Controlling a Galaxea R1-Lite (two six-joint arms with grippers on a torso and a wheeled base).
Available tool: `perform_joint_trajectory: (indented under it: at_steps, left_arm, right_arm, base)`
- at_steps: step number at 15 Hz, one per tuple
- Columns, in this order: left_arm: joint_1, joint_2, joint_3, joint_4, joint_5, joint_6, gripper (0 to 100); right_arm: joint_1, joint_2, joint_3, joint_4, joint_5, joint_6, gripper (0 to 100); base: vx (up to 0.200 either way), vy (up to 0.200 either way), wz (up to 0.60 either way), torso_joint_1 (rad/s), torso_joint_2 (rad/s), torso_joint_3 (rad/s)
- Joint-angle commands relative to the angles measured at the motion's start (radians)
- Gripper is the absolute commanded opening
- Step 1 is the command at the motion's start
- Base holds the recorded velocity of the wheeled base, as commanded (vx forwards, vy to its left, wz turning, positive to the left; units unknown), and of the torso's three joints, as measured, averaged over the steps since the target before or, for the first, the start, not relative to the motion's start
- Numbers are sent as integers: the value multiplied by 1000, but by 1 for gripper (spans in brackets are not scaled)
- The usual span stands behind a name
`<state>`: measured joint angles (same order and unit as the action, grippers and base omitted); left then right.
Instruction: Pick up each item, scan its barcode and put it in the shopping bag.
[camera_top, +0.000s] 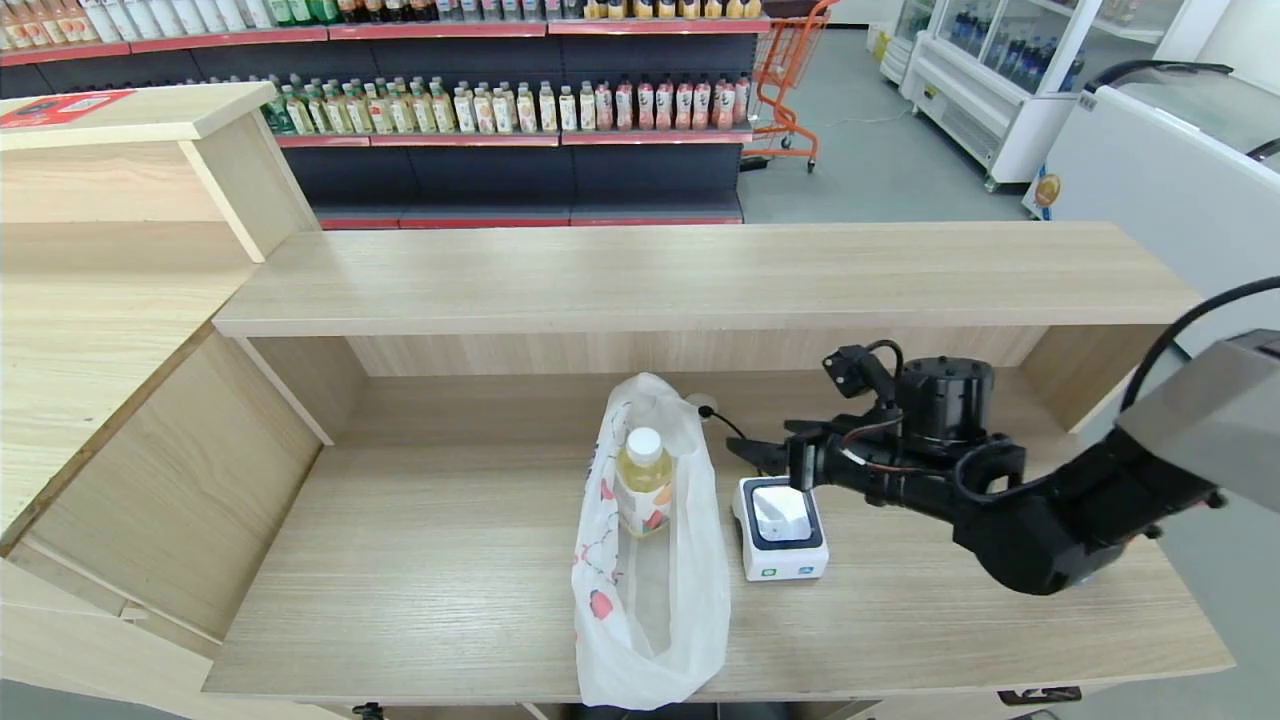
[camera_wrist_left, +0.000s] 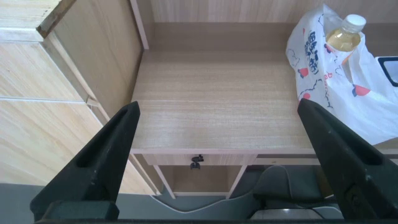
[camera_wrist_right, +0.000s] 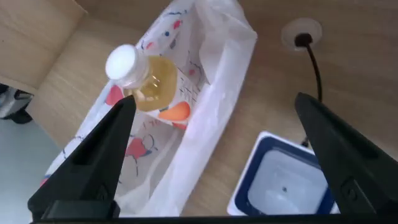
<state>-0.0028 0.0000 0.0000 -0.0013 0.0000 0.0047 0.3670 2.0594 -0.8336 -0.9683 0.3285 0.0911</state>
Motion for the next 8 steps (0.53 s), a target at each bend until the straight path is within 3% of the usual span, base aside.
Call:
perform_joint_trajectory:
  at_steps: [1, 2, 3, 4, 6, 8]
  left_arm:
    - [0, 0, 0, 0, 0, 0, 100]
    - [0, 0, 0, 0, 0, 0, 100]
    - [0, 0, 0, 0, 0, 0, 100]
    - [0, 0, 0, 0, 0, 0, 100]
    - [0, 0, 0, 0, 0, 0, 100]
    - [0, 0, 0, 0, 0, 0, 100]
  right_arm:
    - [-106, -239, 249, 151, -2, -122, 100]
    - [-152, -304, 361, 201, 3, -243, 100]
    - [-180, -337, 419, 217, 6, -318, 100]
    - [-234, -390, 438, 316, 6, -416, 100]
    - [-316, -427, 424, 408, -11, -444, 100]
    - [-379, -443, 416, 399, 0, -519, 100]
  base:
    - [0, 0, 0, 0, 0, 0]
    - [0, 0, 0, 0, 0, 0]
    - [0, 0, 0, 0, 0, 0]
    - [0, 0, 0, 0, 0, 0]
    - [0, 0, 0, 0, 0, 0]
    - [0, 0, 0, 0, 0, 0]
